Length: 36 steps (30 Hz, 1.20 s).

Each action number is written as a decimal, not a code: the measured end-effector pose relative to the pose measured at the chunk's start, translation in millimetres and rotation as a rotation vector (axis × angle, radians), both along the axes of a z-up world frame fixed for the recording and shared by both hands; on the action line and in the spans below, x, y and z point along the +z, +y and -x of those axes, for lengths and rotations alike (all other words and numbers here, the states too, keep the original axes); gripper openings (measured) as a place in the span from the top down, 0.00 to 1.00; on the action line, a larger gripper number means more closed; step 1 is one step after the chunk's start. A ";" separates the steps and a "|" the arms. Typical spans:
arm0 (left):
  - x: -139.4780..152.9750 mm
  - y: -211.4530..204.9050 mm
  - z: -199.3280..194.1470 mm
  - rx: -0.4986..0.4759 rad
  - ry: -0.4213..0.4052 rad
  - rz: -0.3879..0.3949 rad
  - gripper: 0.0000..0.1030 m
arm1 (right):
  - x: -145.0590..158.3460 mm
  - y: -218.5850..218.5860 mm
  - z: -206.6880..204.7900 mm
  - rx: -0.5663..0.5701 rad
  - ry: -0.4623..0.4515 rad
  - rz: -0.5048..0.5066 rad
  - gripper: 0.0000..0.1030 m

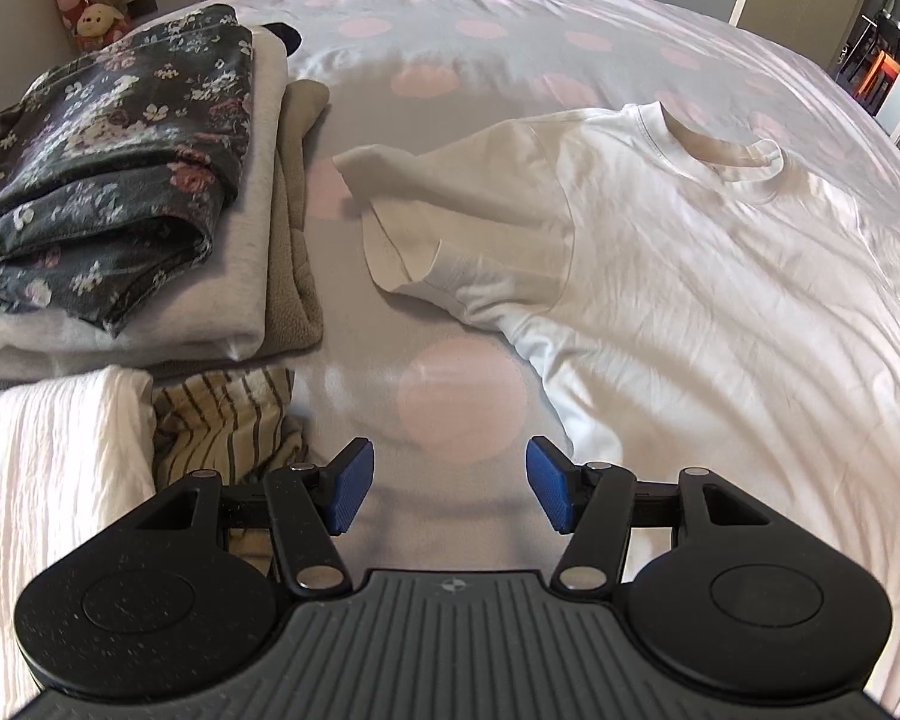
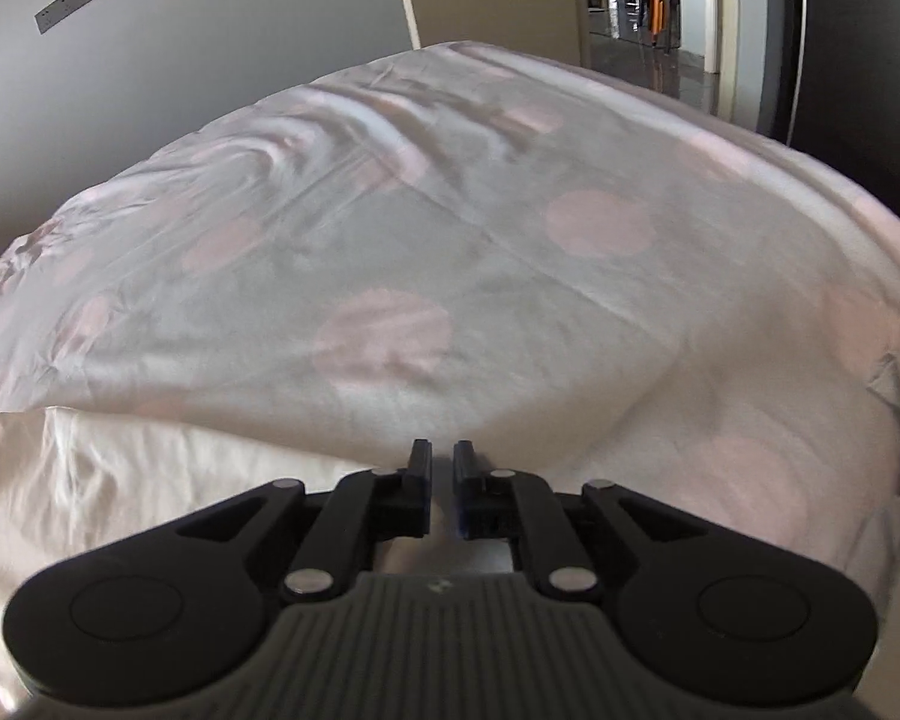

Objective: Fold clothes

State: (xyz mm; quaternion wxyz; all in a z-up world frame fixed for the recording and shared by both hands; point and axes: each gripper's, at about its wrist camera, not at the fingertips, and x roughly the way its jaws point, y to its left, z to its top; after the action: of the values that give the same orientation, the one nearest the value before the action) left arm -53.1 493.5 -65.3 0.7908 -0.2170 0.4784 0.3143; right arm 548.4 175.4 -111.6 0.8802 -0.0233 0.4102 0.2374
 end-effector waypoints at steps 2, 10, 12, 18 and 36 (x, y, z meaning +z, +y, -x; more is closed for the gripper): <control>-1.1 -4.7 5.4 -0.007 -0.004 0.018 0.44 | 6.0 -16.5 10.1 0.012 0.008 -0.016 0.89; -0.6 -55.7 38.2 -0.069 -0.039 0.096 0.44 | 33.8 -73.9 112.9 0.143 0.059 -0.067 0.75; 1.3 -71.2 47.6 -0.081 -0.048 0.120 0.44 | 39.7 -87.1 145.9 0.159 0.070 -0.096 0.67; -4.1 -118.1 76.7 -0.092 -0.067 0.227 0.44 | 49.4 -113.3 244.8 0.191 0.102 -0.175 0.63; -49.2 -191.5 162.2 0.057 -0.230 0.405 0.59 | 36.2 -165.5 345.9 0.063 0.070 -0.333 0.51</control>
State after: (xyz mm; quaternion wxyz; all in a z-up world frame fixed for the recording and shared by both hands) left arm -215.3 301.9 -114.6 0.7713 -0.4190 0.4321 0.2072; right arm 202.5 10.0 -75.4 0.8493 0.1183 0.3944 0.3305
